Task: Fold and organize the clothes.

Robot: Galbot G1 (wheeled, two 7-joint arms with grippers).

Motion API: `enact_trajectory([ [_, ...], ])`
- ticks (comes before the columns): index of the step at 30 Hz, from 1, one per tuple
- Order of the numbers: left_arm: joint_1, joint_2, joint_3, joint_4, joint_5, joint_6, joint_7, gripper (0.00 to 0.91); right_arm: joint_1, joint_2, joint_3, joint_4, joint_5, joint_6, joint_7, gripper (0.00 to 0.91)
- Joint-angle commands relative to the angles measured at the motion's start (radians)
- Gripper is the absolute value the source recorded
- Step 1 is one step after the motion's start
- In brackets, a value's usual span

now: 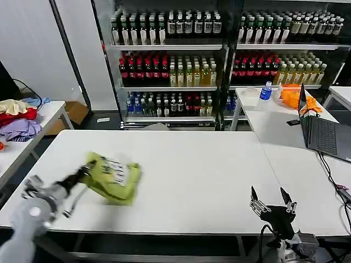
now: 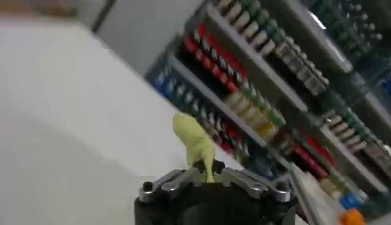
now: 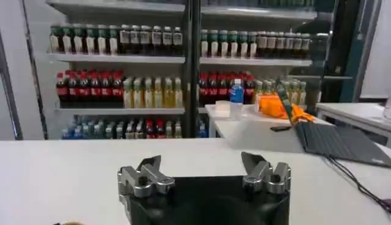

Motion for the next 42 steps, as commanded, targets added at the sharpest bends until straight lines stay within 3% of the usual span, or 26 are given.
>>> enact_trajectory([
  [1,-0.087,0.295,-0.063,-0.097,0.318,-0.007,0.111,0.02,0.005,-0.001,0.001,0.012,0.004,0.002,0.0,0.907],
  [5,-0.008,0.208,0.148,-0.179,0.558,-0.049,0.176,0.02,0.004,-0.006,0.005,0.007,0.003,0.008,-0.002,0.907],
  [10,-0.011,0.035,0.492,0.023,1.004,-0.189,0.195,0.02,0.007,0.001,-0.01,0.0,-0.013,0.018,-0.004,0.907],
  [13,-0.019,-0.033,0.573,0.068,1.129,-0.23,0.183,0.02,0.0,0.006,-0.018,0.005,-0.02,0.02,-0.005,0.907],
  [25,-0.188,-0.198,0.721,-0.041,0.96,-0.094,0.118,0.02,-0.025,0.0,0.004,0.022,-0.025,0.025,-0.006,0.907],
  [40,-0.344,-0.416,0.905,0.119,0.892,-0.101,-0.027,0.03,-0.009,-0.007,0.01,0.01,-0.026,0.022,-0.007,0.907],
  [41,-0.353,-0.438,0.918,0.134,0.921,-0.117,-0.031,0.907,-0.006,-0.007,0.009,0.008,-0.026,0.02,-0.006,0.907],
  [42,-0.356,-0.448,0.924,0.136,0.96,-0.139,-0.026,0.907,-0.003,-0.007,0.008,0.007,-0.026,0.019,-0.006,0.907],
])
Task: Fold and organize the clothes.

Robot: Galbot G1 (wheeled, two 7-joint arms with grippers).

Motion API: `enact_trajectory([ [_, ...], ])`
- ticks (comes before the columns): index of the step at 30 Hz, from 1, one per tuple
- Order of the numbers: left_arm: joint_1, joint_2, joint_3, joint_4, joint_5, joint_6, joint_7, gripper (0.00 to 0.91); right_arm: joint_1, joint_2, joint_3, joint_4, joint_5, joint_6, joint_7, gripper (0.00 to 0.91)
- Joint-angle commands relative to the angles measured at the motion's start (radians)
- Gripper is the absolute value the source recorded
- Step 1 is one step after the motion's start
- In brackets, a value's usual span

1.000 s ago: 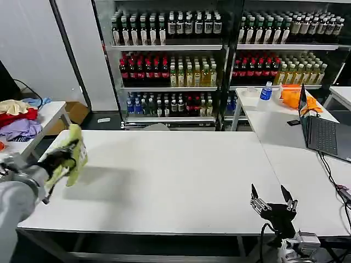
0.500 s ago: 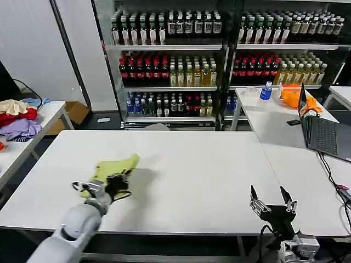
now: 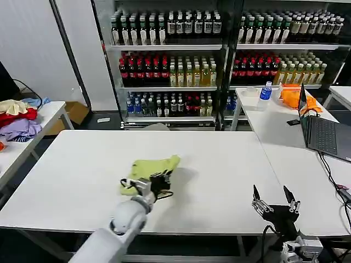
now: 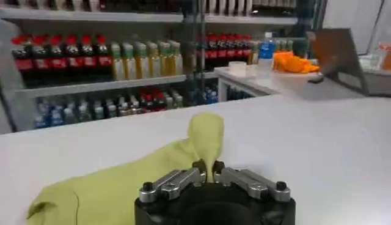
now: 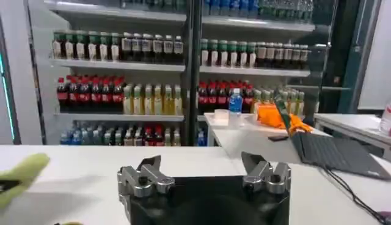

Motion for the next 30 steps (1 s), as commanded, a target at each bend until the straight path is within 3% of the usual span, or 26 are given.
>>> enact_trajectory([
  [1,-0.116,-0.191,0.182,0.094,0.081,-0.077,-0.076,0.907,0.018,-0.002,-0.004,-0.01,-0.002,-0.003,0.001,0.907],
  [2,-0.115,-0.195,0.185,0.091,0.091,-0.135,-0.077,0.907,0.024,-0.002,-0.003,-0.014,-0.004,-0.002,-0.001,0.907],
  [4,-0.106,-0.189,0.173,0.071,0.07,-0.168,-0.079,0.907,0.03,-0.005,-0.004,-0.025,-0.021,0.019,-0.013,0.907],
  [8,-0.043,-0.127,0.144,-0.008,0.024,-0.283,-0.076,0.907,0.058,-0.01,-0.023,-0.076,-0.077,0.072,-0.021,0.907],
  [13,0.039,-0.082,0.018,-0.106,-0.065,-0.286,-0.095,0.907,0.131,-0.015,-0.068,-0.133,-0.061,0.045,0.002,0.907],
  [17,0.094,-0.02,-0.126,-0.126,-0.029,-0.285,-0.103,0.907,0.312,-0.013,-0.169,-0.249,0.097,-0.036,0.074,0.907],
  [23,0.175,0.093,-0.22,-0.095,0.021,-0.315,-0.109,0.907,0.583,0.027,-0.316,-0.513,0.264,-0.127,0.152,0.907],
  [30,0.217,0.096,-0.284,-0.098,0.019,-0.315,-0.113,0.907,0.794,0.09,-0.363,-0.733,0.473,-0.211,0.236,0.907],
])
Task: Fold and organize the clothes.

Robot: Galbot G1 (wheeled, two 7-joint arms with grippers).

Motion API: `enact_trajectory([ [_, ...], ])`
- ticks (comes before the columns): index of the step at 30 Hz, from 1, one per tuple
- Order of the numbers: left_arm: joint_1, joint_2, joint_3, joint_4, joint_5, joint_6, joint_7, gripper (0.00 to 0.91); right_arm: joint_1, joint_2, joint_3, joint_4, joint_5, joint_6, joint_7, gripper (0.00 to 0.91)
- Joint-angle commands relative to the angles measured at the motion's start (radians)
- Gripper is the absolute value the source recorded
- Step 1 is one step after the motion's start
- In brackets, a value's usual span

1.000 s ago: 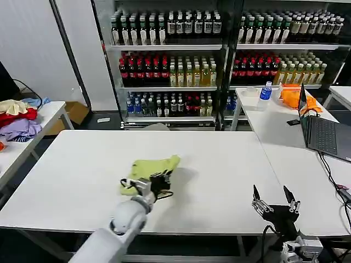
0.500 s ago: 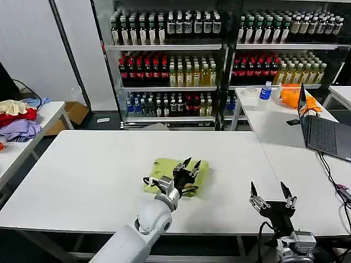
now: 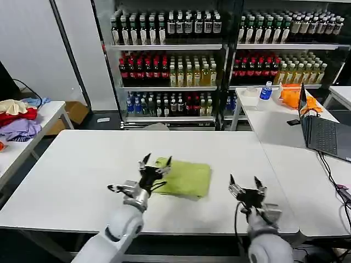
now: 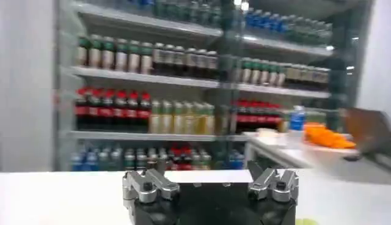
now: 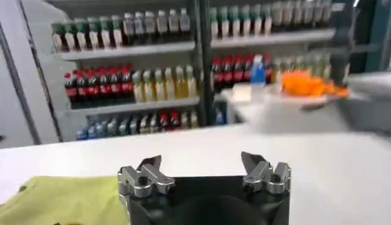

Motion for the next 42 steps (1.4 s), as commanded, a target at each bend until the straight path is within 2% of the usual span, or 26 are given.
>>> enact_trajectory([
  [1,0.109,0.081,-0.168,-0.022,0.013,-0.044,-0.01,0.907,0.413,0.07,-0.15,-0.396,0.308,-0.13,0.123,0.907],
  [12,0.115,0.075,-0.172,-0.029,0.018,-0.034,-0.007,0.907,0.507,0.091,-0.169,-0.56,0.426,-0.131,0.13,0.907],
  [13,0.117,0.074,-0.171,-0.029,0.023,-0.035,-0.007,0.907,0.508,0.091,-0.175,-0.563,0.426,-0.13,0.13,0.615],
  [14,0.124,0.069,-0.172,-0.032,0.048,-0.038,-0.006,0.907,0.507,0.093,-0.18,-0.564,0.426,-0.13,0.132,0.433],
  [15,0.131,0.062,-0.175,-0.037,0.057,-0.039,-0.006,0.907,0.507,0.096,-0.181,-0.568,0.425,-0.129,0.134,0.04],
  [16,0.139,0.057,-0.178,-0.047,0.054,-0.037,-0.007,0.907,0.508,0.107,-0.183,-0.575,0.425,-0.128,0.138,0.0],
  [20,0.144,0.048,-0.169,-0.045,0.046,-0.017,-0.009,0.907,0.518,0.12,-0.194,-0.603,0.427,-0.122,0.142,0.0],
  [28,0.141,0.035,-0.169,-0.044,0.061,0.005,-0.013,0.907,0.544,0.125,-0.194,-0.636,0.394,-0.114,0.106,0.0],
  [34,0.144,0.057,-0.159,-0.046,0.053,-0.003,-0.01,0.907,0.587,0.13,-0.198,-0.718,0.324,-0.086,0.035,0.0],
  [36,0.152,0.066,-0.164,-0.057,0.061,-0.015,-0.005,0.907,0.592,0.129,-0.196,-0.725,0.258,-0.079,-0.006,0.0],
  [37,0.157,0.067,-0.167,-0.061,0.063,-0.015,-0.004,0.907,0.587,0.128,-0.197,-0.723,0.239,-0.073,-0.022,0.232],
  [38,0.168,0.071,-0.172,-0.07,0.063,-0.017,-0.002,0.907,0.564,0.107,-0.21,-0.701,0.185,-0.043,-0.064,0.907],
  [40,0.18,0.084,-0.175,-0.074,0.062,-0.015,-0.001,0.907,0.541,0.079,-0.234,-0.656,0.171,-0.023,-0.075,0.907],
  [41,0.182,0.089,-0.175,-0.075,0.063,-0.014,-0.001,0.907,0.525,0.065,-0.243,-0.638,0.096,0.02,-0.08,0.907],
  [42,0.183,0.093,-0.176,-0.076,0.063,-0.015,-0.002,0.907,0.519,0.058,-0.25,-0.634,0.067,0.062,-0.085,0.907],
])
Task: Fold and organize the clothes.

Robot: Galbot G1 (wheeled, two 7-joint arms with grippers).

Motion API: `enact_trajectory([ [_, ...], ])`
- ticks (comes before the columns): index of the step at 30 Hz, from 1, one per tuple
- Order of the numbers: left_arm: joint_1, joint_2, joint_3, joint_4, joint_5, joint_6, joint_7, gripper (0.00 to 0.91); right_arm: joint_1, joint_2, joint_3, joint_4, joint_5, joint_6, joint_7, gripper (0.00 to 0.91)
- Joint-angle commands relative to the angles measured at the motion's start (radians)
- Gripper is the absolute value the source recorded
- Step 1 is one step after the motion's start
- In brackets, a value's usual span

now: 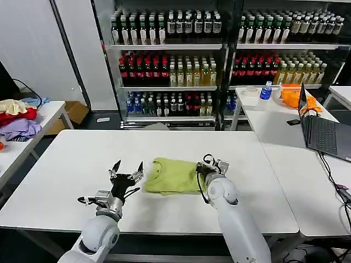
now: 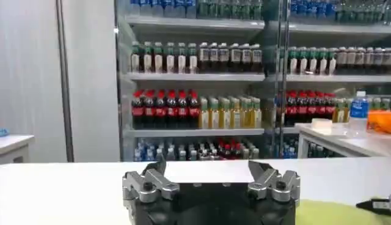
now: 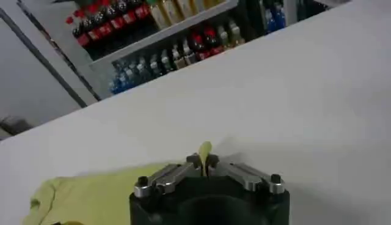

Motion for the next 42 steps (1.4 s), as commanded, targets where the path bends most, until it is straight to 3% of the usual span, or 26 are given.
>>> enact_trajectory([
  [1,0.035,0.036,-0.01,-0.023,0.01,-0.005,0.002,0.907,-0.04,-0.067,-0.055,0.023,-0.301,0.202,-0.14,0.907],
  [5,0.048,0.037,-0.013,-0.037,0.002,0.0,0.002,0.907,-0.073,-0.08,-0.043,0.044,-0.372,0.282,-0.17,0.907],
  [10,0.053,0.029,-0.009,-0.052,0.005,-0.001,0.002,0.907,-0.143,-0.096,-0.022,0.081,-0.539,0.387,-0.197,0.907],
  [15,0.058,0.049,-0.005,-0.052,-0.004,-0.008,0.01,0.907,-0.347,-0.133,0.029,0.27,-0.673,0.496,-0.196,0.907],
  [22,0.073,0.091,-0.013,-0.091,-0.02,-0.005,0.03,0.907,-0.613,-0.175,0.127,0.589,-0.718,0.51,-0.178,0.907],
  [26,0.1,0.116,-0.046,-0.124,-0.018,-0.012,0.047,0.907,-0.764,-0.149,0.212,0.715,-0.719,0.507,-0.182,0.907],
  [31,0.161,0.152,-0.064,-0.161,-0.025,-0.001,0.067,0.907,-0.829,-0.163,0.24,0.755,-0.715,0.486,-0.169,0.907],
  [42,0.197,0.145,-0.068,-0.212,-0.013,0.052,0.123,0.907,-0.745,-0.135,0.28,0.731,-0.644,0.433,-0.141,0.907],
])
